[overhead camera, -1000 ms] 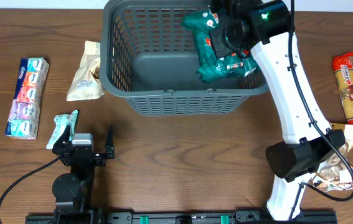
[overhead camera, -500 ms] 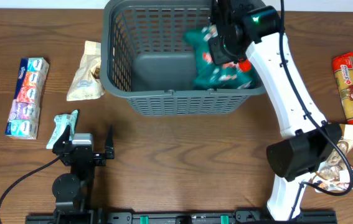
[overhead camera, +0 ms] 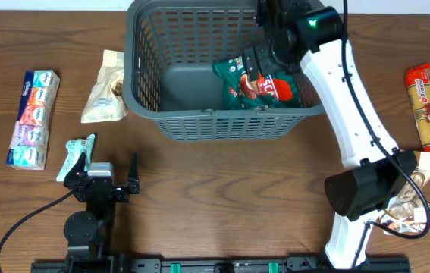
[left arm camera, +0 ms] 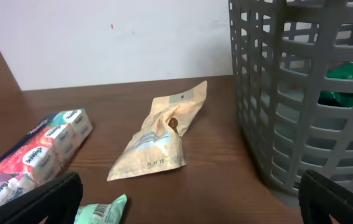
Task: Pack container
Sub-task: 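Lower the bag into the basket and open the right gripper, then withdraw the right gripper back toward the San Remo spaghetti pack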
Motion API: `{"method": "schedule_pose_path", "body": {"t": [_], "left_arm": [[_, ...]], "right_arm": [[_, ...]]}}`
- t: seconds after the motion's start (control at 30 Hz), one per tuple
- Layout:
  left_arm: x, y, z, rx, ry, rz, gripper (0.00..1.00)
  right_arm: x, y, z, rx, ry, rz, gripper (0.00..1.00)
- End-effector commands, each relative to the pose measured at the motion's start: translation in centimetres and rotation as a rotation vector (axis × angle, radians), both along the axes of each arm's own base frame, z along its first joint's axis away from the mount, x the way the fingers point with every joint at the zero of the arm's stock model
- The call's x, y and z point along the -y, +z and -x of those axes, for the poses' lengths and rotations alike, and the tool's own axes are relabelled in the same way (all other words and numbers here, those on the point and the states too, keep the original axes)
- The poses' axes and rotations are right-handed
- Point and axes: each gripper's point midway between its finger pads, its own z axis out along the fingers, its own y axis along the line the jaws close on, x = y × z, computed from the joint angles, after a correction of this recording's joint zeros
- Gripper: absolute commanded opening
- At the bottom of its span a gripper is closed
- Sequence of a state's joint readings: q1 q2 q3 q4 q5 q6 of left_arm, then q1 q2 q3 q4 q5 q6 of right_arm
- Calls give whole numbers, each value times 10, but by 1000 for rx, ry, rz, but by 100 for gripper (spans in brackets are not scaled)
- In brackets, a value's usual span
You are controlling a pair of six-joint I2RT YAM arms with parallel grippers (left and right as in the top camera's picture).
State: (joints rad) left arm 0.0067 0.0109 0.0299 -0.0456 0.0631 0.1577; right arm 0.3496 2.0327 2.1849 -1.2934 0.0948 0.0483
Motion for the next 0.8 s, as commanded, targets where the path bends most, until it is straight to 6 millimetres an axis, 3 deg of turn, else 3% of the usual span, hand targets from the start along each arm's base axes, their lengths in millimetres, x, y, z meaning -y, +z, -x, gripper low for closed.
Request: {"method": "schedule_pose_path", "body": {"t": [0.0, 0.2, 0.3, 0.4, 0.53, 0.77], "left_arm": [[-2, -16, 0, -40, 9, -7, 99], [-2, -16, 0, -40, 9, -7, 99], [-2, -16, 0, -40, 9, -7, 99], [-2, -16, 0, -40, 9, -7, 99], [-2, -16, 0, -40, 9, -7, 99], [-2, -16, 0, -40, 9, -7, 99]], "right_arm": [[7, 57, -8, 148, -11, -21, 99], [43, 145, 0, 350, -112, 19, 99], [83, 174, 14, 398, -220, 38, 99], [127, 179, 27, 379, -354, 45, 99], [197, 162, 47, 285, -568, 62, 99], [279, 145, 64, 219, -768, 50, 99]]}}
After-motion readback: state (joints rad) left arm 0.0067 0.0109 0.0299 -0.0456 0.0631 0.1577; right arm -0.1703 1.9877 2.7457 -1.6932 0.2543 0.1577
